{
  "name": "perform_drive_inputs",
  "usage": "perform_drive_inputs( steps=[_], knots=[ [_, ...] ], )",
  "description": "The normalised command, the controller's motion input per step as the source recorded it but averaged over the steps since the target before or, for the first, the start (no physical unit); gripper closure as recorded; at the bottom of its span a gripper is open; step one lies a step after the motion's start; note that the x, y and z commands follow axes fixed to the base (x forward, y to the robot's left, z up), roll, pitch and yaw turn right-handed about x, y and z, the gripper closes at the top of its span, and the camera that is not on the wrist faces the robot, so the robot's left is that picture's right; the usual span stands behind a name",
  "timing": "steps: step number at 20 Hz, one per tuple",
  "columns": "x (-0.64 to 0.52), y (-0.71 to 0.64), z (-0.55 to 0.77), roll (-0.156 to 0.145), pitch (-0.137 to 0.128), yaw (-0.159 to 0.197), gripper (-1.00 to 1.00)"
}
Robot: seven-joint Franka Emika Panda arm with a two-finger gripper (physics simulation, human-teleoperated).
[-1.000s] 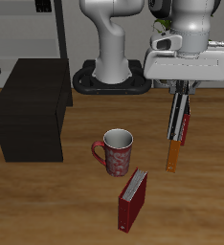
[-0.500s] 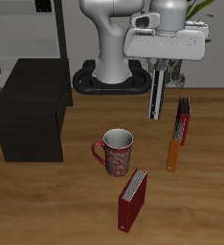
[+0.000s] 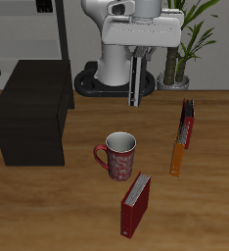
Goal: Place the striped book upright on top of the shelf
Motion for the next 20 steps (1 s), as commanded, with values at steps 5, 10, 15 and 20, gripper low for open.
perform_drive_inputs(
  steps=[5,10,15,20],
  knots=[
    [-0.36,-0.43,0.16,0.013,0.014,0.043,1.00],
    [-0.31,-0.40,0.17,0.055,-0.001,0.046,1.00],
    [-0.16,-0.43,0.06,0.005,0.010,0.028,1.00],
    [-0.05,-0.52,0.13,-0.016,-0.015,-0.004,1.00]
  ],
)
